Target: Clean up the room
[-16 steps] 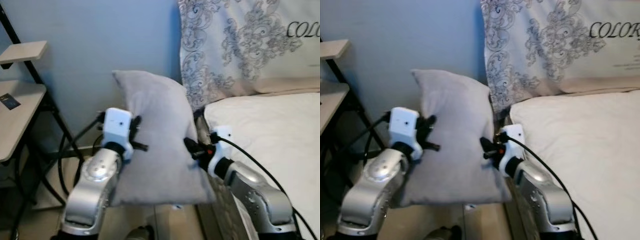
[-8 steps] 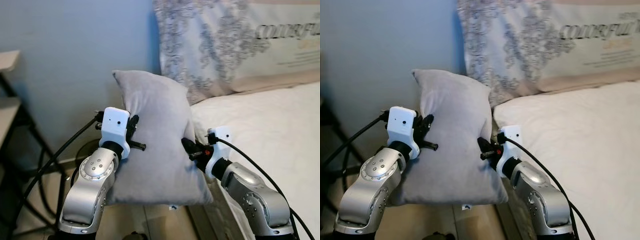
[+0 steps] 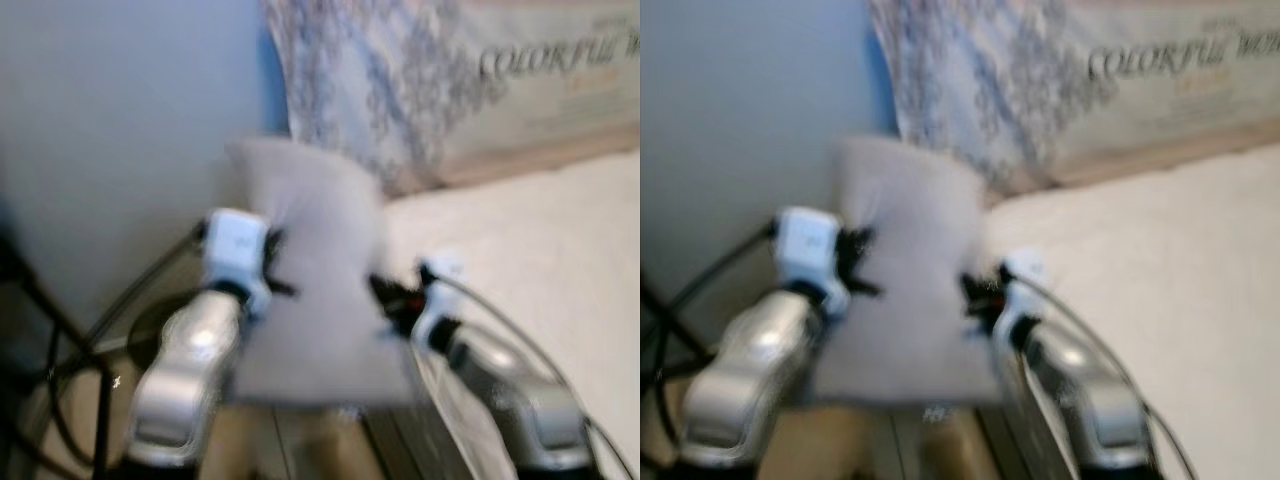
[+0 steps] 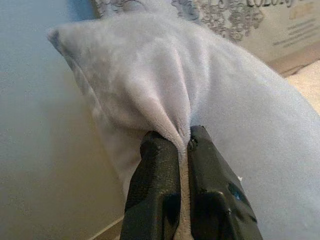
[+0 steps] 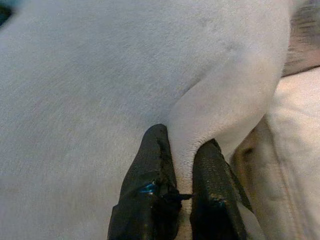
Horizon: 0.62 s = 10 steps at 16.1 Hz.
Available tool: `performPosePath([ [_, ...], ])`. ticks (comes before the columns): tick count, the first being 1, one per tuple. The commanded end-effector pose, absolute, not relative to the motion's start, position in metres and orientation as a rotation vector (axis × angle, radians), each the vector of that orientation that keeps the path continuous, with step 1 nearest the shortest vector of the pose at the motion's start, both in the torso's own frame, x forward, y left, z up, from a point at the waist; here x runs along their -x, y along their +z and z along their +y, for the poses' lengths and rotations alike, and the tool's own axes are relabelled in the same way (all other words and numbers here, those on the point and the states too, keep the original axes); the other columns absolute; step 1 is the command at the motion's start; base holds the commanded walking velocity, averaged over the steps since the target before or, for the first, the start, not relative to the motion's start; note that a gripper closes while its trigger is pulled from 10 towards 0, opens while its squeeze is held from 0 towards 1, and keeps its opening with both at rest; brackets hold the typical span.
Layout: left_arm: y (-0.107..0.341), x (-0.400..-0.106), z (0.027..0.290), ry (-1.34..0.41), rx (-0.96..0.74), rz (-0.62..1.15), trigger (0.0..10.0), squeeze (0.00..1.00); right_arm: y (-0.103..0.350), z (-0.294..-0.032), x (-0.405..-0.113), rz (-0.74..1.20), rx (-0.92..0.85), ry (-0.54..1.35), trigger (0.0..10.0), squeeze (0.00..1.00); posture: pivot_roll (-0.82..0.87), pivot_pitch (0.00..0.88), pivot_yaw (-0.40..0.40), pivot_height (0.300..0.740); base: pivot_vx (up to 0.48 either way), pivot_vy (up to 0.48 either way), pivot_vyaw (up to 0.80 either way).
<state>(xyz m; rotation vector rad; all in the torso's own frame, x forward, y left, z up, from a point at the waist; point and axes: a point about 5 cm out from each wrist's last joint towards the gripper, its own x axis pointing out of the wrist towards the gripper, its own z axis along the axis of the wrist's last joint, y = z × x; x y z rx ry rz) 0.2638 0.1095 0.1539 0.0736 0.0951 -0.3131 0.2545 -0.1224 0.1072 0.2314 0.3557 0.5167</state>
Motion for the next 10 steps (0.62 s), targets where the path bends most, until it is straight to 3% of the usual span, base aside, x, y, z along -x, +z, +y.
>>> performPosePath([
  [1,0.1612,-0.2660,0.1183,-0.287,-0.095,0.057,10.0,0.00,0.1170,-0.1103,-0.2560,0.299,-0.233,0.560,10.0,0.00,0.02,0.000,0.003,0.740,0.330,0.000,0.00],
  [10,0.1616,-0.2652,0.1186,-0.311,-0.119,0.050,10.0,0.00,0.1199,-0.1123,-0.2553,0.261,-0.264,0.513,10.0,0.00,0.03,0.000,0.007,0.740,0.332,0.000,0.00],
])
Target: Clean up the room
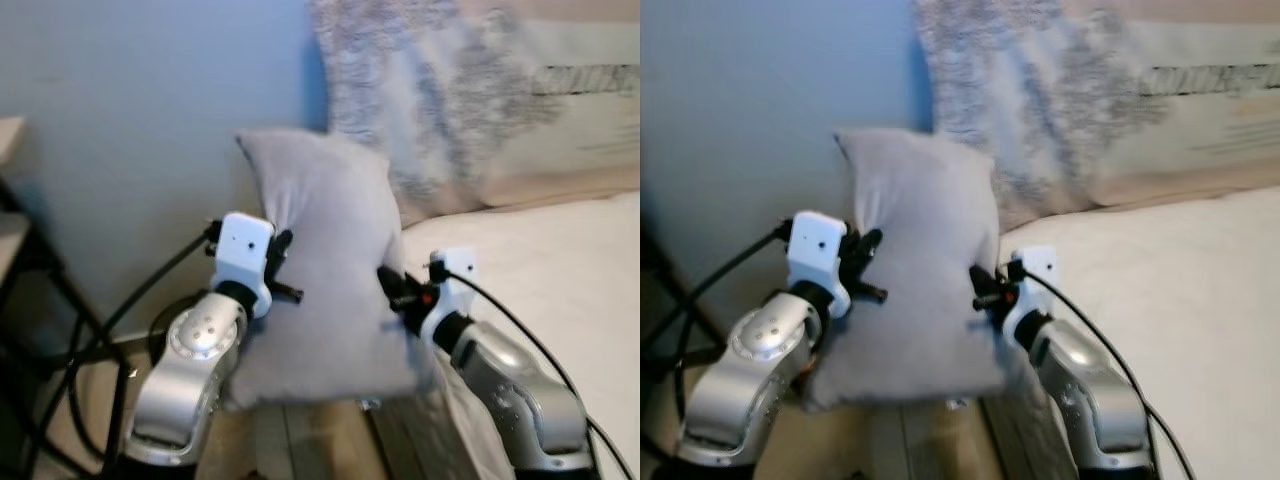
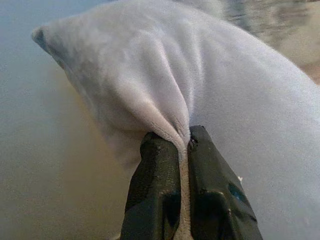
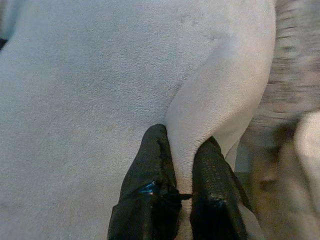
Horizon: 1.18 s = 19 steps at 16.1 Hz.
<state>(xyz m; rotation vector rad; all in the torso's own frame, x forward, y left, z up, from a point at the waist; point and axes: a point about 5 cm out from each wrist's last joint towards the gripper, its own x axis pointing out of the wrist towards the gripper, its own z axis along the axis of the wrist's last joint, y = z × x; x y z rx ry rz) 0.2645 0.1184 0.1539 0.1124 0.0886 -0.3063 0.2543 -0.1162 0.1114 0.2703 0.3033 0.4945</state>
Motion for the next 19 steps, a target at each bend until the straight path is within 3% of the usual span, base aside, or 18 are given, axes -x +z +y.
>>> performPosePath([
  [1,0.162,-0.265,0.118,-0.316,-0.119,0.047,10.0,0.00,0.121,-0.112,-0.254,0.254,-0.276,0.507,10.0,0.00,0.03,0.000,0.012,0.740,0.330,0.000,0.00],
  [7,0.196,-0.258,0.100,-0.445,-0.090,-0.186,10.0,0.00,0.157,-0.117,-0.235,-0.009,-0.447,0.615,10.0,0.00,0.02,0.000,0.018,0.740,0.322,0.000,0.00],
  [12,0.197,-0.266,0.084,-0.518,-0.094,-0.196,10.0,0.00,0.162,-0.134,-0.239,-0.086,-0.403,0.463,10.0,0.00,0.01,0.000,0.021,0.740,0.319,0.000,0.00],
  [15,0.205,-0.277,0.077,-0.545,-0.112,-0.247,10.0,0.00,0.168,-0.150,-0.239,-0.167,-0.403,0.276,10.0,0.00,-0.01,0.000,0.028,0.740,0.316,0.000,0.00],
  [19,0.202,-0.277,0.077,-0.562,-0.089,-0.226,10.0,0.00,0.169,-0.153,-0.237,-0.187,-0.387,0.228,10.0,0.00,-0.02,0.000,0.031,0.740,0.000,0.000,-0.80],
])
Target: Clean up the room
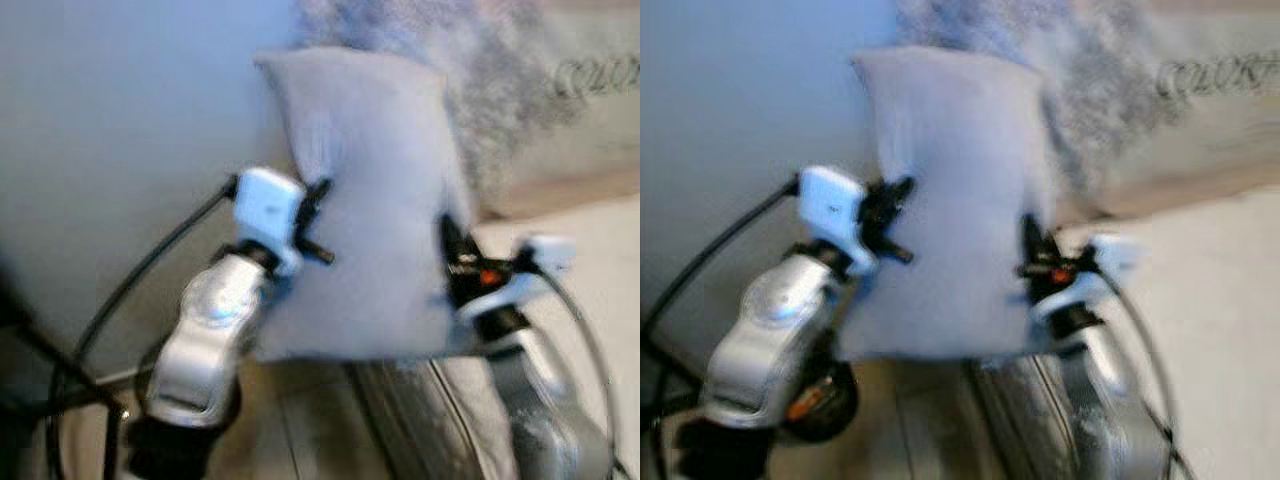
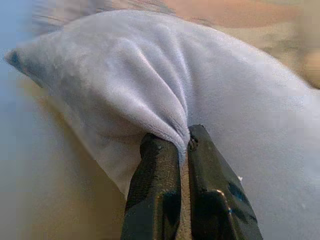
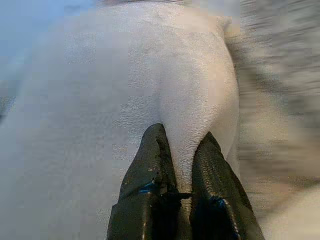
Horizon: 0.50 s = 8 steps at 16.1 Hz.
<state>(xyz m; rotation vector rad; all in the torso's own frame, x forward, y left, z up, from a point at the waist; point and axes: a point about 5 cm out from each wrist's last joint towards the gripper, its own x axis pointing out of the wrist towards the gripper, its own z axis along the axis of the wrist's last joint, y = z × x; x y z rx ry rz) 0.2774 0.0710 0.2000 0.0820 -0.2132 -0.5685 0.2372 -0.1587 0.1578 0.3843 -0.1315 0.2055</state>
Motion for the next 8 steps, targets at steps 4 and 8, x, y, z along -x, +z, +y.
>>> performPosePath([
  [4,0.1985,-0.2738,0.0764,-0.581,-0.107,-0.229,10.0,0.00,0.1690,-0.1514,-0.2373,-0.199,-0.385,0.226,10.0,0.00,-0.02,0.000,0.023,0.740,0.000,0.000,-0.80],
  [8,0.1953,-0.2736,0.0809,-0.554,-0.111,-0.220,10.0,0.00,0.1695,-0.1499,-0.2370,-0.206,-0.379,0.230,10.0,0.00,-0.02,0.000,0.022,0.740,0.000,0.000,-0.80],
])
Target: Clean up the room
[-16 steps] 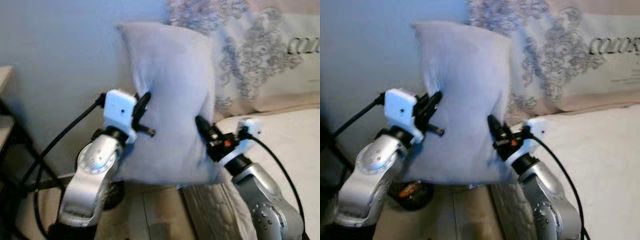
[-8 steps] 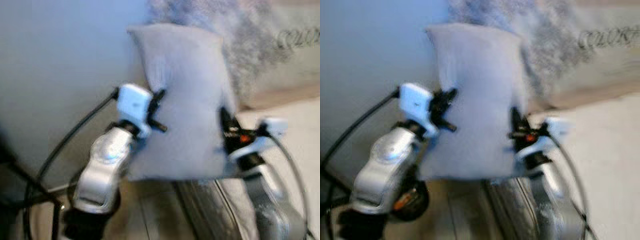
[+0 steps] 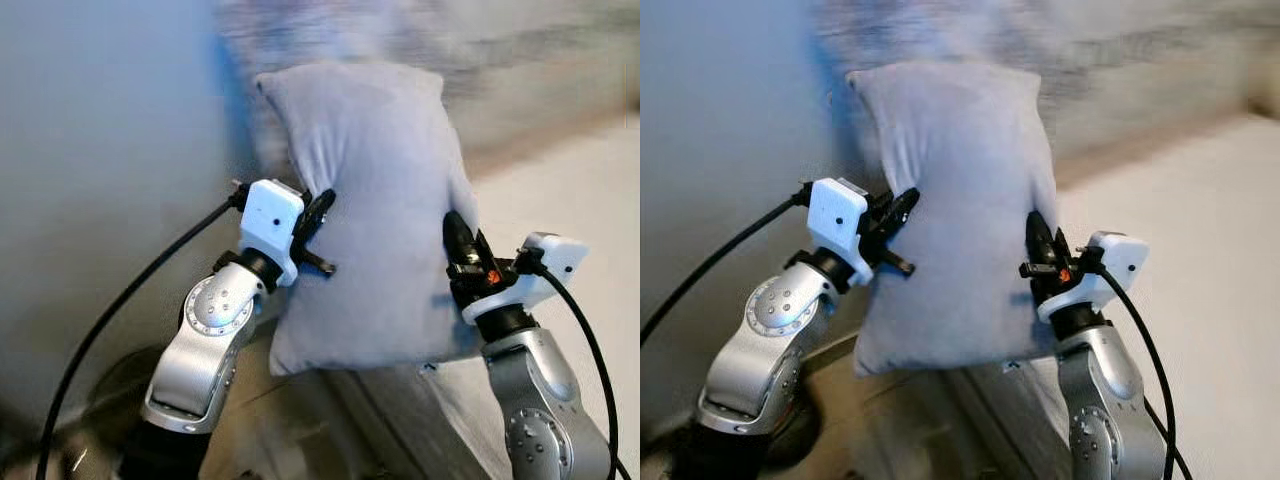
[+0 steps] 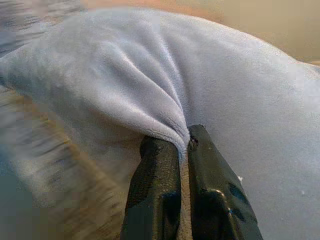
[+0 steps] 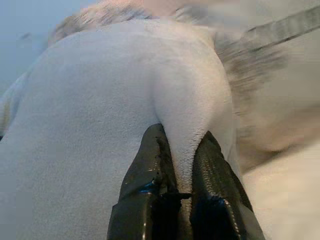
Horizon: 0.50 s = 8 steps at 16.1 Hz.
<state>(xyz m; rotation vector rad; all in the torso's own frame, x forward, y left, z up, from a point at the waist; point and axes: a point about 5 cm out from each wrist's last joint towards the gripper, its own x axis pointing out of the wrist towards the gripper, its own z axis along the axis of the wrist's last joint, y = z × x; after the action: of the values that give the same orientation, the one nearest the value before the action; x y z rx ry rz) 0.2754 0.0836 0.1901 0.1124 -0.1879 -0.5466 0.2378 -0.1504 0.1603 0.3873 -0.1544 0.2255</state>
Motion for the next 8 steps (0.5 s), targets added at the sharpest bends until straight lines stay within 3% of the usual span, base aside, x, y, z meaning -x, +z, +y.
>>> performPosePath([
  [1,0.195,-0.273,0.082,-0.551,-0.118,-0.222,10.0,0.00,0.170,-0.150,-0.237,-0.210,-0.376,0.229,10.0,0.00,-0.02,0.000,0.022,0.740,0.000,0.000,-0.80],
  [5,0.188,-0.274,0.087,-0.516,-0.109,-0.182,10.0,0.00,0.166,-0.149,-0.238,-0.184,-0.367,0.219,10.0,0.00,-0.02,0.000,0.024,0.740,0.000,0.000,-0.80],
  [8,0.166,-0.278,0.107,-0.388,-0.051,-0.074,10.0,0.00,0.141,-0.152,-0.243,0.007,-0.335,0.125,10.0,0.00,-0.02,0.000,0.027,0.740,0.000,0.000,-0.80],
])
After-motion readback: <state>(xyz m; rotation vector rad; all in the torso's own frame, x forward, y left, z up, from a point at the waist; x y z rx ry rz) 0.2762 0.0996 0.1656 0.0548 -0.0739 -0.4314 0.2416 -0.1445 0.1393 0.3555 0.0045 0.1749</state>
